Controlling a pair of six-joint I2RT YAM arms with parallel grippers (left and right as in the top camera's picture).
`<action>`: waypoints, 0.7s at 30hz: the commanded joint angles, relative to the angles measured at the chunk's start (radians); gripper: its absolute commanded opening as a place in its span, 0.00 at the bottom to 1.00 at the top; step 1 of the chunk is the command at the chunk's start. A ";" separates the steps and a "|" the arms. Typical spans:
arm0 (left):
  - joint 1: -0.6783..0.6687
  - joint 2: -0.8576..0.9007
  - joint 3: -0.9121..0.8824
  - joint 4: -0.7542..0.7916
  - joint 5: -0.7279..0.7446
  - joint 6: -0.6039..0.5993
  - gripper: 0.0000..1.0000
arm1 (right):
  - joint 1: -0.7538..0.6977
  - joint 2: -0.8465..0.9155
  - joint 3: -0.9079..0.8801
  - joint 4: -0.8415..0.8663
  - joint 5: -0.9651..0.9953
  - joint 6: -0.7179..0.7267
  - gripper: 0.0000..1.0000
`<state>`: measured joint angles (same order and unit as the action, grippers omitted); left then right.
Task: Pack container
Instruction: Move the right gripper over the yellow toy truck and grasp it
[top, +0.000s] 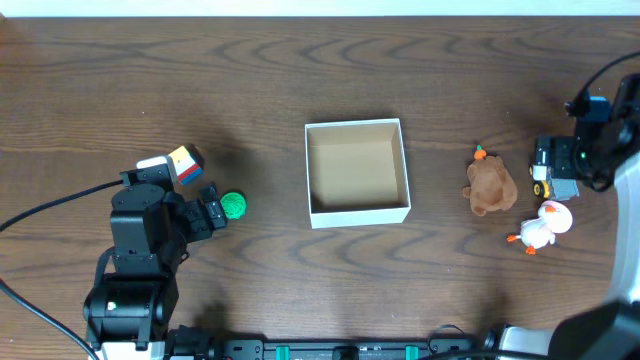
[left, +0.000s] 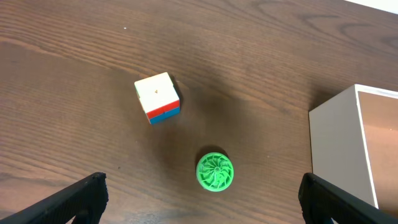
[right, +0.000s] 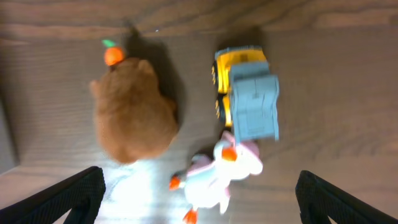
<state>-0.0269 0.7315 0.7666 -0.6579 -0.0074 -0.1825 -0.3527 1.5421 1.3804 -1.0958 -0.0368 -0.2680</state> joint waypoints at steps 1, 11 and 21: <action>0.005 -0.001 0.023 -0.002 -0.013 0.013 0.98 | -0.020 0.061 0.023 0.028 0.007 -0.106 0.99; 0.005 0.024 0.023 -0.001 -0.013 0.013 0.98 | -0.113 0.167 0.023 0.181 -0.026 -0.134 0.99; 0.005 0.078 0.023 0.000 -0.013 0.013 0.98 | -0.123 0.301 0.023 0.187 -0.080 -0.129 0.99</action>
<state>-0.0269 0.8005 0.7673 -0.6559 -0.0074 -0.1825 -0.4747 1.8137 1.3823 -0.9089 -0.0845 -0.3840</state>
